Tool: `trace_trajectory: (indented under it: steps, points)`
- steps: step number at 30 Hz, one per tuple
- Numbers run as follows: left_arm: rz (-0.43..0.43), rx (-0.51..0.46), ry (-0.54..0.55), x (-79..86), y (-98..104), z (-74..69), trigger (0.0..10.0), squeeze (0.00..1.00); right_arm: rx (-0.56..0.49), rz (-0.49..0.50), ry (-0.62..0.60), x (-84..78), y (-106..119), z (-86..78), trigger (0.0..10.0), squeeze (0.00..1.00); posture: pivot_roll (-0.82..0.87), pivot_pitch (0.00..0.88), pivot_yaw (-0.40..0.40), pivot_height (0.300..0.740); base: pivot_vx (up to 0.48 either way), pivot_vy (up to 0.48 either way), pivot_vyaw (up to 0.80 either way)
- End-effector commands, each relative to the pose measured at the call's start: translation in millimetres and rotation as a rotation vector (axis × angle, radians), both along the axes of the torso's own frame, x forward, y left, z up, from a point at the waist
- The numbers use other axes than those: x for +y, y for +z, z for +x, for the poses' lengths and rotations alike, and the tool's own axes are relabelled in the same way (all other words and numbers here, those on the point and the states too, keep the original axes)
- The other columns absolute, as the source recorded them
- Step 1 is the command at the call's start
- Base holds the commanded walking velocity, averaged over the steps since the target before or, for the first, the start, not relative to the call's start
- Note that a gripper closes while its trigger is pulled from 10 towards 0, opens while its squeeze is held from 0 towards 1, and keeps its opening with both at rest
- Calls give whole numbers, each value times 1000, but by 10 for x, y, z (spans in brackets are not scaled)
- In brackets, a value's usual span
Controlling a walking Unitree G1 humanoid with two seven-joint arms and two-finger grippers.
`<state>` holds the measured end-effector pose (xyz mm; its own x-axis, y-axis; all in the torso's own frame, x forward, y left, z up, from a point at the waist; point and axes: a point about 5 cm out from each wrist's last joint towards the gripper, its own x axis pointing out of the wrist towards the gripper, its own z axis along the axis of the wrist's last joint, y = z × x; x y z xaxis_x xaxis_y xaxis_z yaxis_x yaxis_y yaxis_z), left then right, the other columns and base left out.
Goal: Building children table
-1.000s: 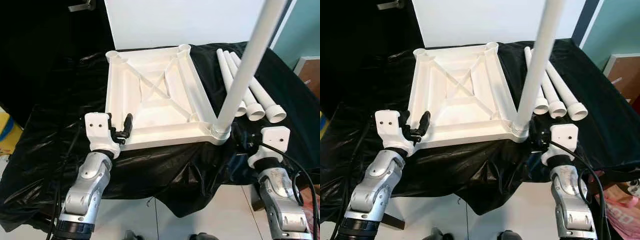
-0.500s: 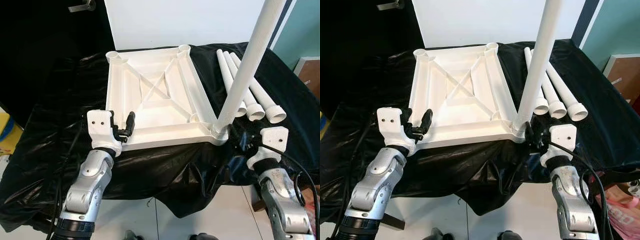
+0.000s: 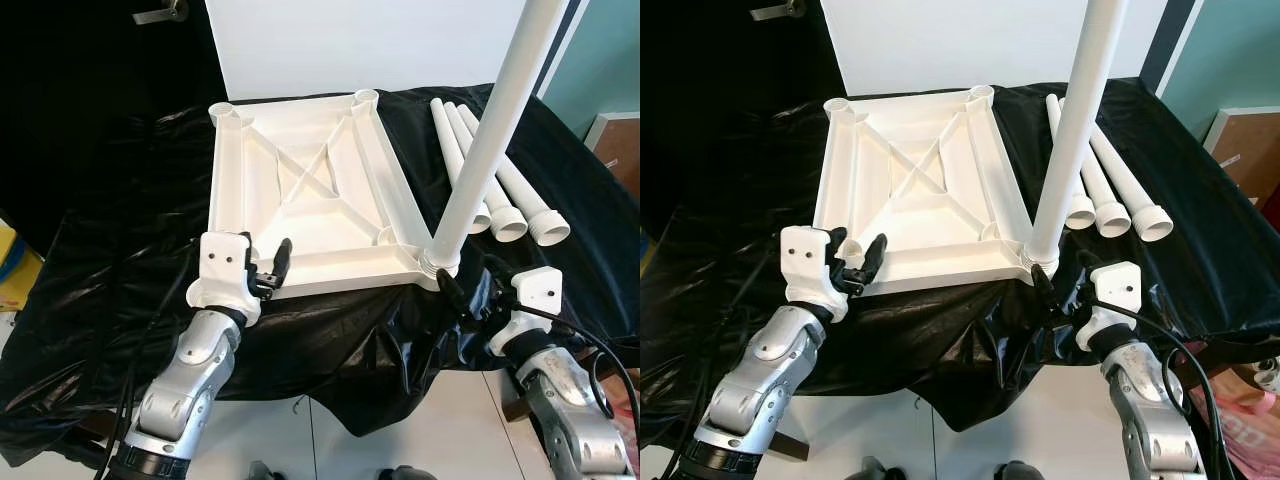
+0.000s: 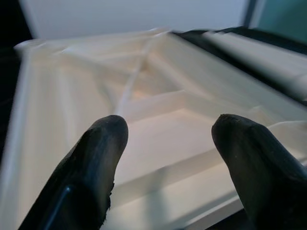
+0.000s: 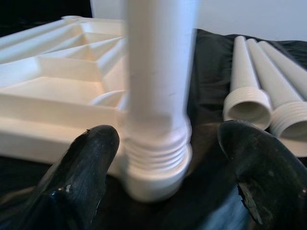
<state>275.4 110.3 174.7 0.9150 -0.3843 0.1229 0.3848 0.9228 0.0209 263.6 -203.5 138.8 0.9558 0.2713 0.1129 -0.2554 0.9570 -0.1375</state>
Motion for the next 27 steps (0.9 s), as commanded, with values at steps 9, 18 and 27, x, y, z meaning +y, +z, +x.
trace_trajectory:
  steps: [9,18,27]
  points:
    - [56,37,-463,-393,-20,-175,10000,0,54,-23,72,19,-132,285,10000,0,-136,128,32,740,0,0,0]
    - [87,78,-586,-556,-49,-254,10000,0,71,-55,226,250,-123,613,10000,0,-133,149,33,740,0,0,0]
    - [193,130,-638,-444,-89,-244,10000,0,91,-54,425,485,-171,548,10000,0,-124,153,12,740,0,0,0]
